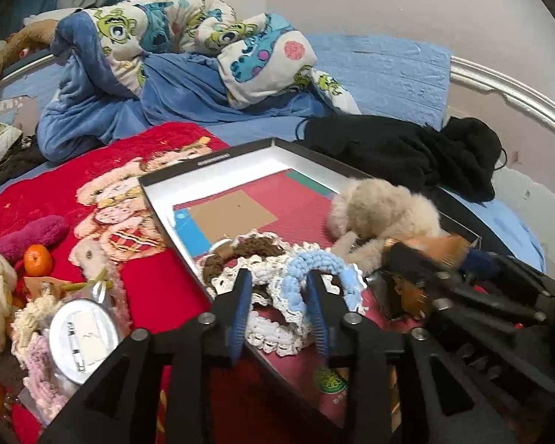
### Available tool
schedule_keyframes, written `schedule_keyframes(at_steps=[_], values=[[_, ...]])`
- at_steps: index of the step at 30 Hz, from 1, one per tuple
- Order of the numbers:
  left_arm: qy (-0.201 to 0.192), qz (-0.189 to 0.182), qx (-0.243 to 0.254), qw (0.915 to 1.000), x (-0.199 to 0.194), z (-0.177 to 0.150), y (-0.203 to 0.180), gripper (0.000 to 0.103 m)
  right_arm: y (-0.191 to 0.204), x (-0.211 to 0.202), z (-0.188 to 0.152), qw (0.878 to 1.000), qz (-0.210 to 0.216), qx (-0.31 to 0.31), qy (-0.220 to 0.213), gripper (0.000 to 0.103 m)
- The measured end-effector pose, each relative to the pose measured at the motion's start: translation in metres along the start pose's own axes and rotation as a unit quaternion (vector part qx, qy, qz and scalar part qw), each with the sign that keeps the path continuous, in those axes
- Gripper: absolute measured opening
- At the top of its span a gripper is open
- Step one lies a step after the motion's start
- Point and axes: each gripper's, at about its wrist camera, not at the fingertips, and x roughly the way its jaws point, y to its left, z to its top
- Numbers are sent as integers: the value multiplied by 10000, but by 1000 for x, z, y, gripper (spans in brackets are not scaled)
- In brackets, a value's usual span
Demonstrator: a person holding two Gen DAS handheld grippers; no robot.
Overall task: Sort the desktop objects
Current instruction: 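Open both tools to release the items in the box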
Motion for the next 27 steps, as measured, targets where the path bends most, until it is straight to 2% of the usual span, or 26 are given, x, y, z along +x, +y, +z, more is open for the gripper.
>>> schedule_keyframes(at_steps=[1, 2, 3, 5, 6, 10, 17, 22, 25, 27], values=[[-22, 47, 21, 10000, -2, 1, 0, 41, -4, -3, 0, 9999, -20, 97, -58, 65], [-38, -44, 66, 10000, -4, 1, -1, 60, -12, -8, 1, 9994, -16, 289, -163, 76], [-37, -218, 148, 9996, -5, 1, -3, 81, -18, -12, 0, 9987, 53, 432, -247, 101], [-106, -116, 347, 9993, -9, -1, -13, 100, -26, -23, 1, 9962, 362, 601, -516, 103], [-150, -53, 416, 9990, -11, -1, -16, 103, -26, -26, 2, 9961, 347, 590, -554, 103], [41, -397, 409, 9984, -9, -1, -16, 103, -16, -30, 3, 9976, 247, 256, -586, 103], [57, -307, 279, 9991, -9, -1, -10, 103, -6, -36, 1, 9978, 217, -4, -633, 103], [38, 14, 427, 9991, -19, -1, -14, 103, -5, -39, 0, 9976, 297, -52, -625, 103], [-242, 568, 610, 9962, -40, -2, -20, 103, -3, -46, -1, 9976, 363, -54, -586, 103], [-319, 692, 605, 9953, -54, -3, -20, 103, -1, -58, -1, 9971, 464, -22, -611, 103]])
